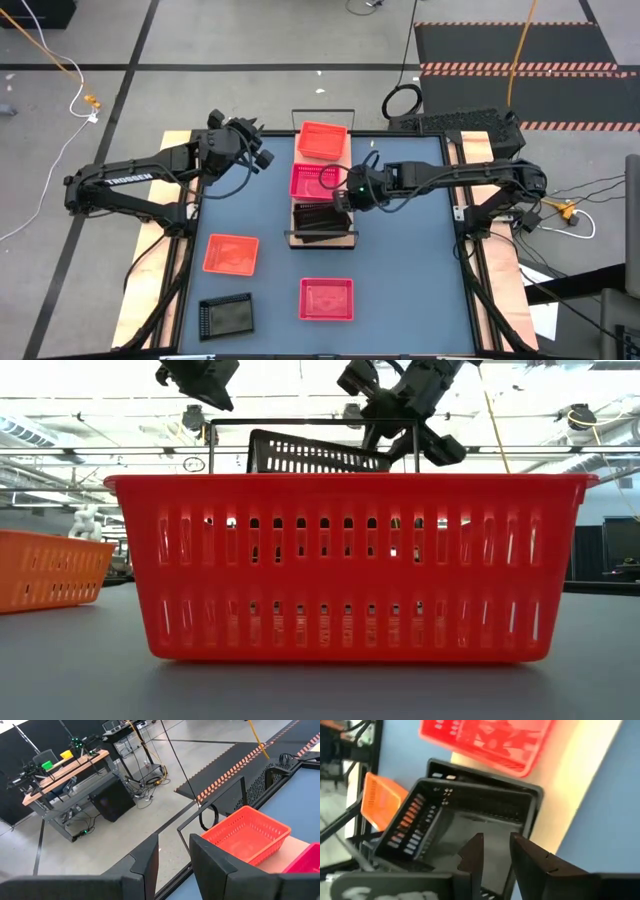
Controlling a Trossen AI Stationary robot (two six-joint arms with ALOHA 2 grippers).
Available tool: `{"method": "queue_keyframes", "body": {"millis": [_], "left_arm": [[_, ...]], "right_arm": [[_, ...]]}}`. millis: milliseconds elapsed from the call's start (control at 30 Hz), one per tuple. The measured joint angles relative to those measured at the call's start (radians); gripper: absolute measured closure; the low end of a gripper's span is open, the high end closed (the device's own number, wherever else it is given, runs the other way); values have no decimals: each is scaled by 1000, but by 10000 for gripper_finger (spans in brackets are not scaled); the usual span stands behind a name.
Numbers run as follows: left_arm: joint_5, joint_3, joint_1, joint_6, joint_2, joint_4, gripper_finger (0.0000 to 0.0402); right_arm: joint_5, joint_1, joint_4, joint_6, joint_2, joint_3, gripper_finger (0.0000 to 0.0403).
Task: Stack baskets on shelf by color
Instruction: Stack the right black bin on the black bin on the shelf
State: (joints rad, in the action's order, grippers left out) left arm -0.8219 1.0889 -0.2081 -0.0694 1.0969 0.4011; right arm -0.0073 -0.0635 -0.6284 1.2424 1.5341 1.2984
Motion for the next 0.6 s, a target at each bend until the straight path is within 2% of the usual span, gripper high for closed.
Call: {"method": "queue_keyframes", "body": {"millis": [100,167,233,367,433,500,600], "left_arm": [[0,0,0,0,0,1,289],[0,0,0,0,0,4,289],[0,0,0,0,0,9,289],[0,0,0,3,0,9,289],[0,0,0,6,0,8,289],[0,0,0,17,0,8,289],[0,0,0,28,0,8,289]], "right_arm": [[-36,0,29,-57,-5,0,312],[-80,0,75,-153,-17,-1,312],[-139,0,136,-289,-32,-1,312],[-291,-2,215,-675,-73,-1,312],[-291,-1,205,-838,-82,-1,312],[-235,2,180,-975,-82,-1,312],[-178,11,151,-1035,-72,-1,312]]}}
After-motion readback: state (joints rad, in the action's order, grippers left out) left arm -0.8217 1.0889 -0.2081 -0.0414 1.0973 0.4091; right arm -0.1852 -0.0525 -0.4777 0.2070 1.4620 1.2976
